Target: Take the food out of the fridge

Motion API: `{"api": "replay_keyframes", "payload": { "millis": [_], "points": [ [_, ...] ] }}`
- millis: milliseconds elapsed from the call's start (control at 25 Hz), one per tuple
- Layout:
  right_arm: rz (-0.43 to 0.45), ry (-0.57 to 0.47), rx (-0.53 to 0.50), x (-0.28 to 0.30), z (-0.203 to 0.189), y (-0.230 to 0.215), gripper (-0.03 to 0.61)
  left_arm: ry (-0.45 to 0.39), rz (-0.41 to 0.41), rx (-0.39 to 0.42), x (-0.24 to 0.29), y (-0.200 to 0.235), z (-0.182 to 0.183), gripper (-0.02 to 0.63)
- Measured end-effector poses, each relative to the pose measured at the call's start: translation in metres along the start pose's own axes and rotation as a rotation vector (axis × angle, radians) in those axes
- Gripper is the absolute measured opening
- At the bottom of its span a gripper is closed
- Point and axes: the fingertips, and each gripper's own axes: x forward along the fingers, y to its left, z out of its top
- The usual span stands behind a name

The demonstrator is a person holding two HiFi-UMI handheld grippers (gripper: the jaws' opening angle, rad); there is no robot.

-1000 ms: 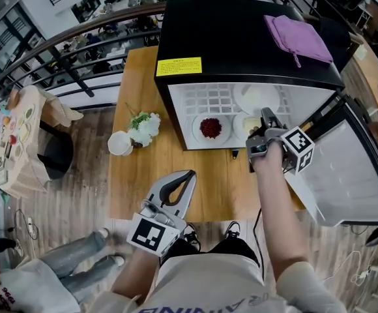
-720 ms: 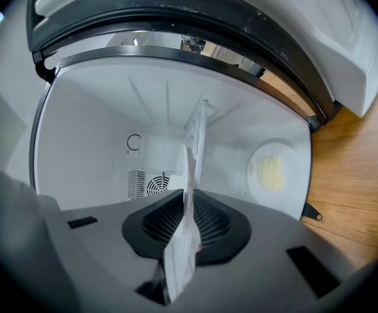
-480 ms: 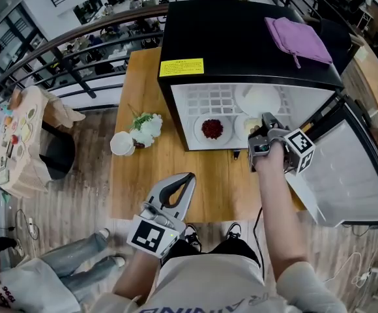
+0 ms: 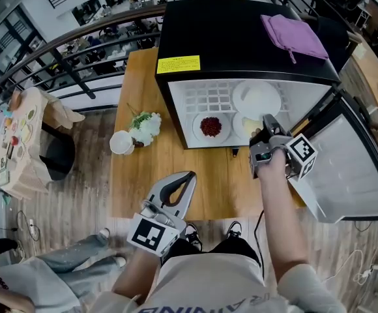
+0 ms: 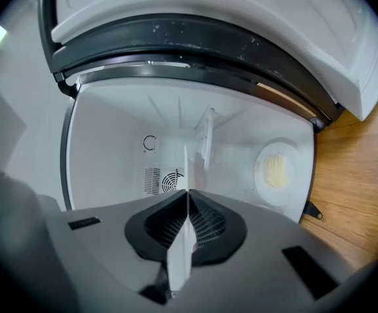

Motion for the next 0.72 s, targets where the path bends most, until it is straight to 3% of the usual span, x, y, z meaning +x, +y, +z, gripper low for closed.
{"api": "replay_keyframes", "payload": {
  "millis": [720],
  "points": [
    [0.051,0.140,-0.048,-0.104,-0.019,-0.011,0.028,-0.008,-0.076,0.039,0.019,-0.033,-0.002,0.006]
  ]
}}
